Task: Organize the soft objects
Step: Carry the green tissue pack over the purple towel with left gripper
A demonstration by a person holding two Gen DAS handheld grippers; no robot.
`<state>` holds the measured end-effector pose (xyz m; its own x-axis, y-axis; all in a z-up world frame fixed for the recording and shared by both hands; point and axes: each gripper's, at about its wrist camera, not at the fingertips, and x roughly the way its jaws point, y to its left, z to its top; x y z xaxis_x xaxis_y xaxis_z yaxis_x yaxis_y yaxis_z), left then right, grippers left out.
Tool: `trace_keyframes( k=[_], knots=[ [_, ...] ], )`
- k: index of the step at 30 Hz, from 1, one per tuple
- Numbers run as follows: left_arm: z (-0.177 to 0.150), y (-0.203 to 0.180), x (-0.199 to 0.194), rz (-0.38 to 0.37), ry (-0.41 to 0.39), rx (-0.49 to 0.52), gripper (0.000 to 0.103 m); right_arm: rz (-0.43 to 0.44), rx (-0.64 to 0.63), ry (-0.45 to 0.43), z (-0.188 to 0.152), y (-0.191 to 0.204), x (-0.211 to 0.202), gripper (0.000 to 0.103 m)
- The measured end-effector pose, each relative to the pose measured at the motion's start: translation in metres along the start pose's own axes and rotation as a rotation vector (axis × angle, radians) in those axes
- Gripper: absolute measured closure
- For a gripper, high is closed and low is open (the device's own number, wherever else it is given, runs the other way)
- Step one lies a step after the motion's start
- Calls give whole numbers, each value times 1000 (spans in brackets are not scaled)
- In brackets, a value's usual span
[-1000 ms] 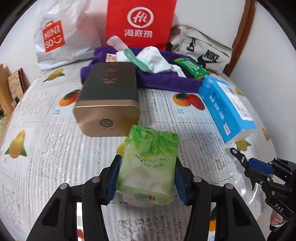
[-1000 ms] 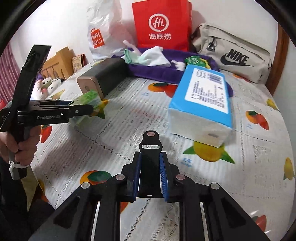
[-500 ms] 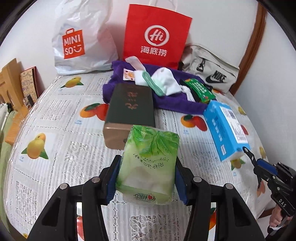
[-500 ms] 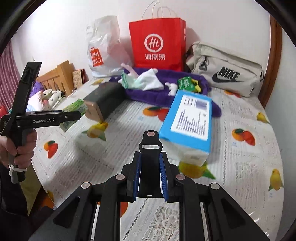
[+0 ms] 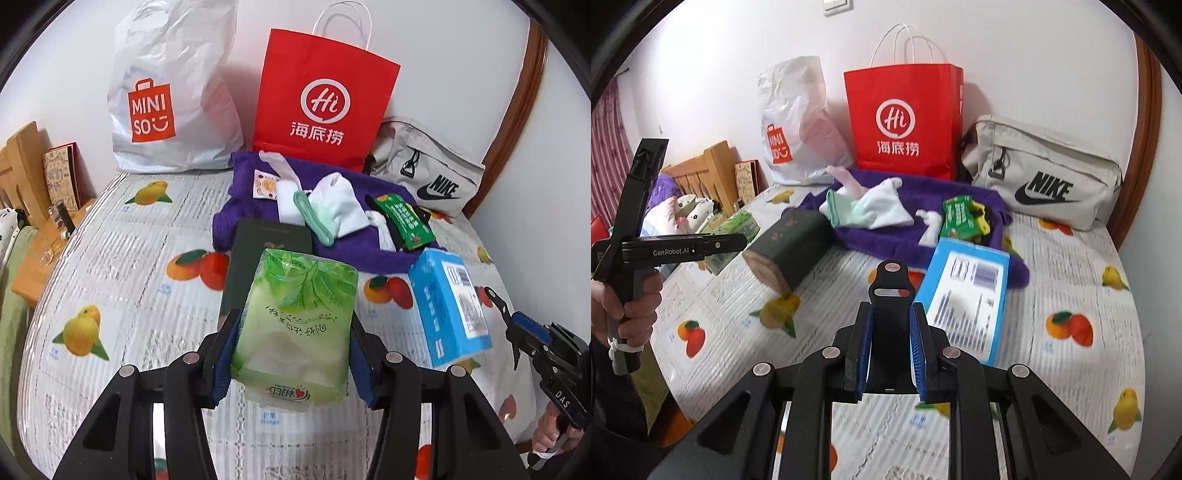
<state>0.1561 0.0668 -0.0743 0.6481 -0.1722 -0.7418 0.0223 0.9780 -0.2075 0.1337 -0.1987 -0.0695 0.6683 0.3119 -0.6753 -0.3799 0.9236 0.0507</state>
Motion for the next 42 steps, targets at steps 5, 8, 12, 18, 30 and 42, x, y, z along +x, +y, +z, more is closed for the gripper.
trace_keyframes(
  k=[5,8,12,18,30,42],
  knots=[
    [18,2,5,-8,-6,-12,52,3,0,-10,17,-6,8,83],
    [27,3,8,-10,-12,-16,52,3,-5,-16,28,-11,15,83],
    [40,6,16,0,-15,-31,52,-6,-6,-21,40,-18,26,83],
    [58,8,30,11,-13,-36,52,0,7,-22,56,-31,45,83],
    [93,7,57,21,-10,-45,52,4,35,-36,90,-50,80,83],
    [131,2,83,23,-10,-21,52,-6,33,-28,118,-67,116,83]
  ],
)
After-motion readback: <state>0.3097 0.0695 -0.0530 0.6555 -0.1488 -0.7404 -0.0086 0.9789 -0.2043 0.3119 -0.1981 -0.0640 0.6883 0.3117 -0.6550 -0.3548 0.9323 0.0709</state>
